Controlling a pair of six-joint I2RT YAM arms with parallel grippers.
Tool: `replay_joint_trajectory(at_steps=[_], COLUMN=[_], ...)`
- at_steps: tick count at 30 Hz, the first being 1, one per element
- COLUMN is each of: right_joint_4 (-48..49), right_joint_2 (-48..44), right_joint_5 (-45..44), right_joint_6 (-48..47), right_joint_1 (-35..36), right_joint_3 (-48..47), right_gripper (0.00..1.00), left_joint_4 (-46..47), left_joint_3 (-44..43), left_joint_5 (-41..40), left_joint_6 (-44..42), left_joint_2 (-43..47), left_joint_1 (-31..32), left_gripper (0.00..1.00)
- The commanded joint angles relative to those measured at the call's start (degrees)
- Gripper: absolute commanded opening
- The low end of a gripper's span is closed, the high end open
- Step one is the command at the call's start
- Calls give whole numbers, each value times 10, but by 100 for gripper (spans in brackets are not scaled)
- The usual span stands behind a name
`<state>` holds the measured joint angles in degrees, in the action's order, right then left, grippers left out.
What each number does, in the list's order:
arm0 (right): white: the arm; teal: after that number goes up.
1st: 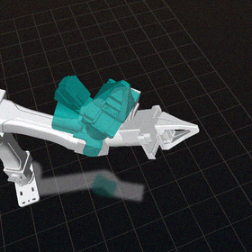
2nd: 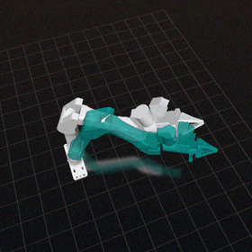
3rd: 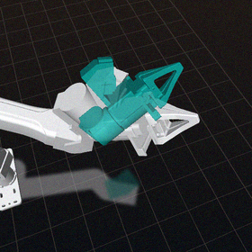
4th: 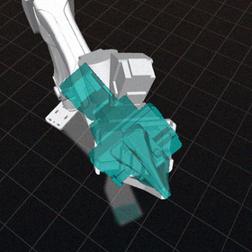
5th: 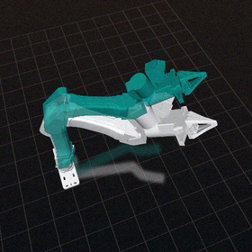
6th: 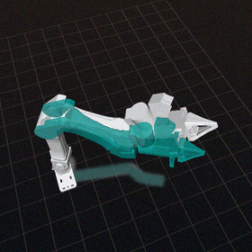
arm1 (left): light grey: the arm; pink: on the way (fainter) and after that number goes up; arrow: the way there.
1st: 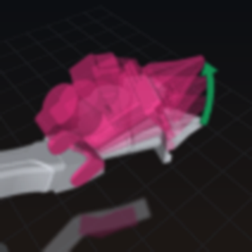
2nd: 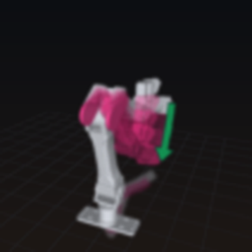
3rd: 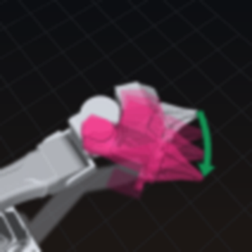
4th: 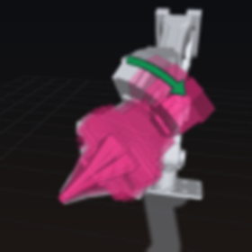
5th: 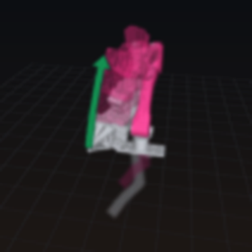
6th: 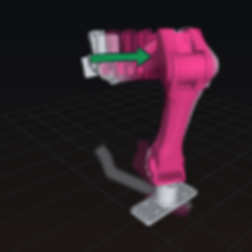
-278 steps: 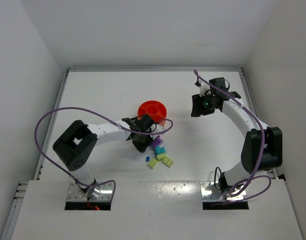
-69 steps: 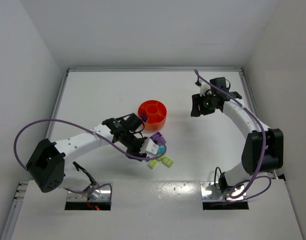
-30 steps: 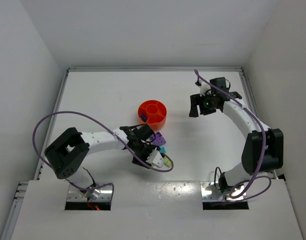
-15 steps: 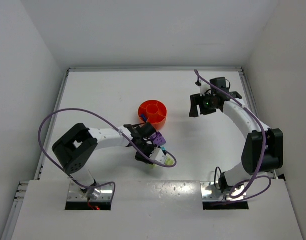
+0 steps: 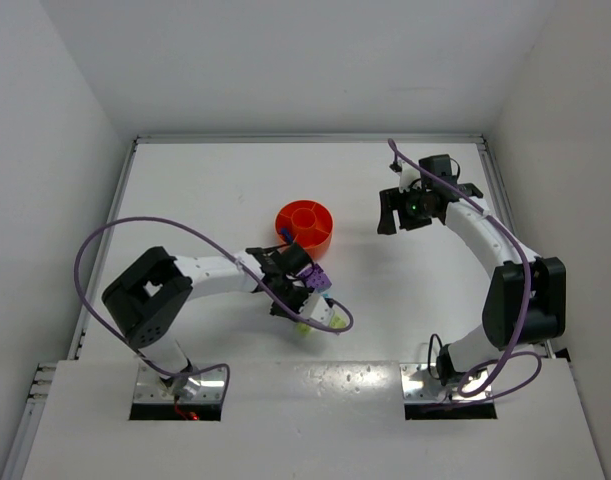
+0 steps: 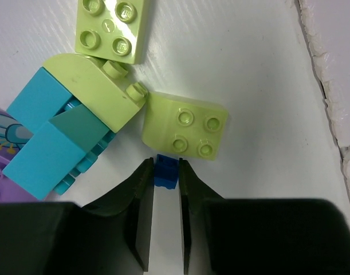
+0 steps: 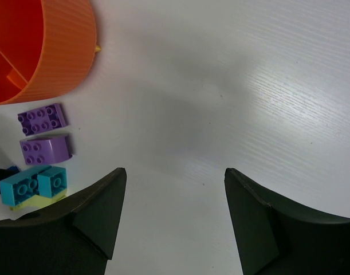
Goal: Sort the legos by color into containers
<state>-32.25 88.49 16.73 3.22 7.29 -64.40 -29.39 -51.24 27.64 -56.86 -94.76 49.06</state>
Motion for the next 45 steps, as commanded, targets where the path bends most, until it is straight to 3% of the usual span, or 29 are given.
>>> replay_joint_trajectory(at_steps=[1,6,14,25,40,45], right_joint_4=[7,7,12,7,7,7], right_joint_2=[-14,-14,-14,-20,-20,-15], right_joint_5=[2,8,19,14,8,8], right_joint_6=[1,1,1,1,1,1], right_joint_1=[-2,-2,-2,-2,-2,-2], right_joint_3=[0,0,-5,-6,-6,-6], right_gripper=[71,71,71,71,71,71], left_joint_4=[-14,-37,-53,-38,-38,-38], left_joint_3=[-3,-28,-103,-215,-276,-294], left_joint_5=[18,24,33,45,57,52], left_joint_6=[14,50,140,214,208,208], left_joint_2=[45,110,137,27,-44,-65], left_joint_1=[-16,-38,-120,-255,-270,-270], left_gripper=[20,20,20,24,30,44])
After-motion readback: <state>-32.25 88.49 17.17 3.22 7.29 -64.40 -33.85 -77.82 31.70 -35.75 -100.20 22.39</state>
